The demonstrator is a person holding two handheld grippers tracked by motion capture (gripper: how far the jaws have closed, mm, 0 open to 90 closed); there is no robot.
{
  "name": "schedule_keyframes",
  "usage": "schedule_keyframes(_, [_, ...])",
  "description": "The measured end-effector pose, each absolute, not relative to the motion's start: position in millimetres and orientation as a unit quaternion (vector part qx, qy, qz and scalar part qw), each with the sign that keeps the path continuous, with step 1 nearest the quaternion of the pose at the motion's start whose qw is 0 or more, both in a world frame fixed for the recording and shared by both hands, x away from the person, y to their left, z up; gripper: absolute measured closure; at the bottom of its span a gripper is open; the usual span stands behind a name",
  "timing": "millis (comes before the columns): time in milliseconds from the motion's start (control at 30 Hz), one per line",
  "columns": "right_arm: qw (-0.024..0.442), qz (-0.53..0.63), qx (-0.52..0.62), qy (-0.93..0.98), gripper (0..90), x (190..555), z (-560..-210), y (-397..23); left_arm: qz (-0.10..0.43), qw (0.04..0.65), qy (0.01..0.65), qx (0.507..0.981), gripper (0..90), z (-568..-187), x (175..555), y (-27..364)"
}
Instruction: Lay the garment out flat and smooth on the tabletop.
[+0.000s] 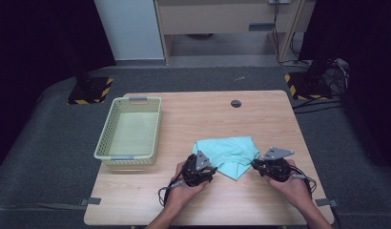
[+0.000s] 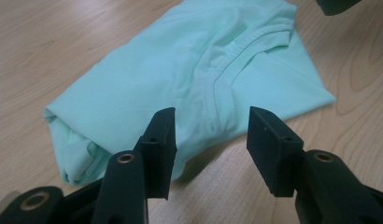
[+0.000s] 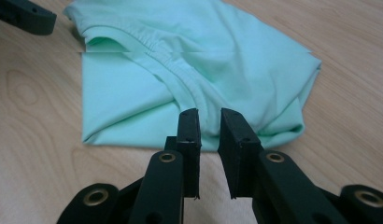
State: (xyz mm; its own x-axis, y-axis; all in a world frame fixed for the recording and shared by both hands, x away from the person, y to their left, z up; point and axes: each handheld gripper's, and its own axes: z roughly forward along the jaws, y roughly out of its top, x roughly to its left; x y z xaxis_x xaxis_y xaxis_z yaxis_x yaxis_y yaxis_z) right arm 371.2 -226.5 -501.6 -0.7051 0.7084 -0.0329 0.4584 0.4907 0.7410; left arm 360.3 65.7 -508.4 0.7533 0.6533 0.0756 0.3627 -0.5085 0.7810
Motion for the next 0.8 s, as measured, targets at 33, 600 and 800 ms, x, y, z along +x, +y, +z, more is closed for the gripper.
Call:
schedule_keyframes(33, [0.169, 0.367, 0.344, 0.847, 77.4, 374, -502, -224, 0.185, 0.396, 0.3, 0.848, 52.9, -509, 361, 65])
schedule_keyframes(600, [0.166, 0.337, 0.33, 0.866, 56.6, 395, -517, -204, 0.191, 0.396, 0.31, 0.843, 55.3, -514, 367, 65])
schedule_keyframes(800, [0.155, 0.335, 0.334, 0.867, 64.3, 392, -522, -201, 0.197, 0.399, 0.316, 0.838, 56.4, -511, 369, 70])
